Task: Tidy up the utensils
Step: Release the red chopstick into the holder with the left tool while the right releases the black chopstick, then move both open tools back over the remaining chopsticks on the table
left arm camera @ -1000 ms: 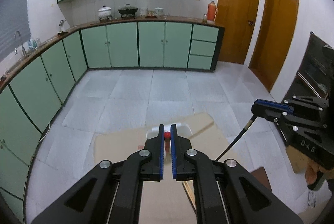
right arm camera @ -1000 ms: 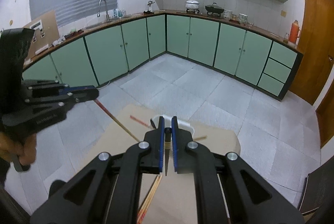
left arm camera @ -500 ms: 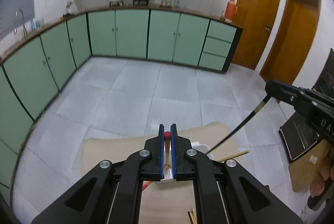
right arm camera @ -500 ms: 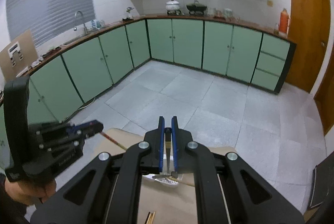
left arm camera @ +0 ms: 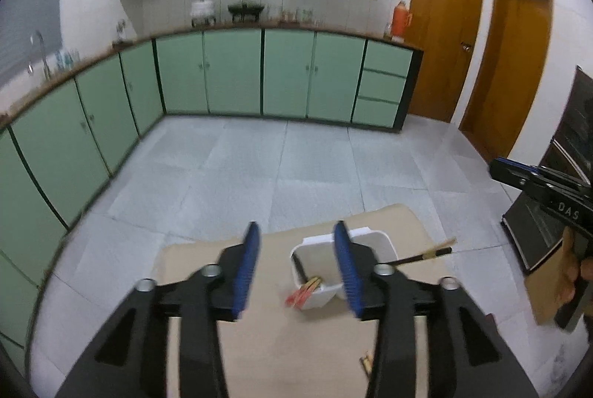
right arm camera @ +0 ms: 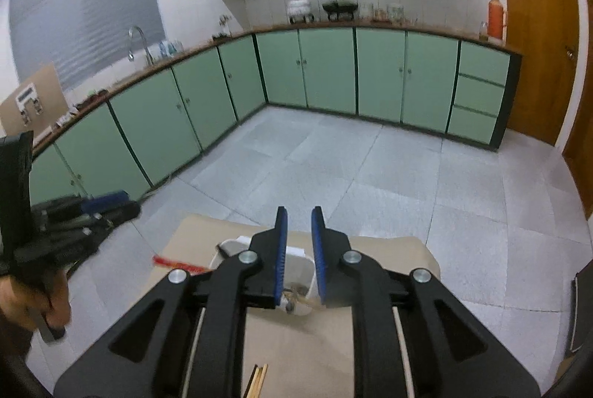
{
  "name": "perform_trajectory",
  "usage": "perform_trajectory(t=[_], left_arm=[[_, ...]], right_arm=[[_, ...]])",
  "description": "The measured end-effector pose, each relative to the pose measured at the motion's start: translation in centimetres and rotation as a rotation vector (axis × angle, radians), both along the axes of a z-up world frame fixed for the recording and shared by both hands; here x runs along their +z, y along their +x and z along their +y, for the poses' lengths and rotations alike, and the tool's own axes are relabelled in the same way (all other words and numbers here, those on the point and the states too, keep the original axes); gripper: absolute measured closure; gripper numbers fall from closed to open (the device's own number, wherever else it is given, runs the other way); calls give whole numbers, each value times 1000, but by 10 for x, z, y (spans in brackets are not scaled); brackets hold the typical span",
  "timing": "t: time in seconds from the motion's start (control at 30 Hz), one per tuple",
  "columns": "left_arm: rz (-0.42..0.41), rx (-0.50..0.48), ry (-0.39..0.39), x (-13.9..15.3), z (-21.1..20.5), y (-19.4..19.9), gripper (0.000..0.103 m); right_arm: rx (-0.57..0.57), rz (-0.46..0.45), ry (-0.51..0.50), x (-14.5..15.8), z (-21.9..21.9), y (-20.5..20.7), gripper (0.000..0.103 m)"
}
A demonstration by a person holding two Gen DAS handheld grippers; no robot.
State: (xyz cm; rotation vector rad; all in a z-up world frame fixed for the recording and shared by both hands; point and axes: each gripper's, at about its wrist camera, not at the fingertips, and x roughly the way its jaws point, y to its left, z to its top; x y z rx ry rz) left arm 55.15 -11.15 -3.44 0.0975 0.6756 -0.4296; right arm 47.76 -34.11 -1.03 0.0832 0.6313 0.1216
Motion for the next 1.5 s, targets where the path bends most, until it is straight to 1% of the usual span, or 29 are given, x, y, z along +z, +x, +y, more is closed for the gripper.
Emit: perform_trajectory(t=[0.03, 0.07, 0.1, 0.17, 0.2, 0.27, 0.3, 0.43, 0.47, 0.53, 0.57, 0.63, 0.7, 0.8, 0.83, 0.9, 1.0, 1.07, 1.13, 1.3, 1.37, 1.4, 1.5], left_arm=[[-32, 2, 10, 3, 8, -17, 52], [-52, -3, 14, 4, 15, -33, 49], [-60, -3, 15, 4, 19, -42, 48], [-78, 17, 8, -1, 34, -71, 37], [-82, 17, -5, -7, 40, -85, 36], [-92, 29, -14, -27, 51, -118, 34], [-95, 33, -17, -36, 53, -130, 33], [-104, 68, -48, -89, 64, -190, 29], [-108, 78, -54, -101, 64, -202, 27], [-102, 111, -69, -129, 68, -227, 26], [-90, 117, -73, -144, 68, -237, 25], [-68, 128, -59, -168, 70, -253, 25], [-42, 138, -44, -188, 70, -266, 25], [-7, 146, -39, -204, 70, -272, 25], [2, 143, -42, -208, 71, -276, 25], [6, 128, -24, -215, 68, -281, 25], [17, 95, -1, -226, 60, -286, 25], [44, 69, 1, -234, 53, -288, 25], [56, 48, 18, -242, 45, -290, 25], [68, -24, 53, -252, 20, -295, 25], [72, -72, 70, -257, 5, -299, 25], [73, -88, 75, -258, 0, -300, 25], [80, -135, 93, -265, -18, -302, 25]], right_arm=[[2, -27, -8, -2, -2, -24, 87], [12, -39, -14, -6, -2, -42, 83], [16, -50, -18, -12, -3, -60, 83], [18, -67, -32, -27, -3, -96, 81], [17, -71, -34, -37, -3, -113, 78], [10, -63, -54, -67, 1, -148, 77], [11, -51, -69, -87, 4, -167, 77], [36, 18, -110, -170, 31, -227, 77], [40, 37, -107, -185, 38, -235, 77], [57, 103, -89, -228, 55, -257, 77], [72, 120, -93, -241, 64, -265, 77], [116, 126, -144, -265, 89, -280, 78], [134, 132, -199, -278, 106, -286, 78], [151, 152, -201, -290, 117, -289, 78], [157, 148, -205, -289, 120, -287, 78], [181, 144, -205, -289, 126, -284, 78], [176, 133, -199, -289, 127, -274, 78], [165, 134, -178, -289, 124, -268, 78], [157, 139, -158, -288, 120, -267, 79], [115, 135, -156, -291, 101, -268, 79], [100, 135, -138, -290, 93, -267, 79], [105, 137, -125, -290, 92, -267, 76], [131, 131, -139, -292, 92, -264, 76]])
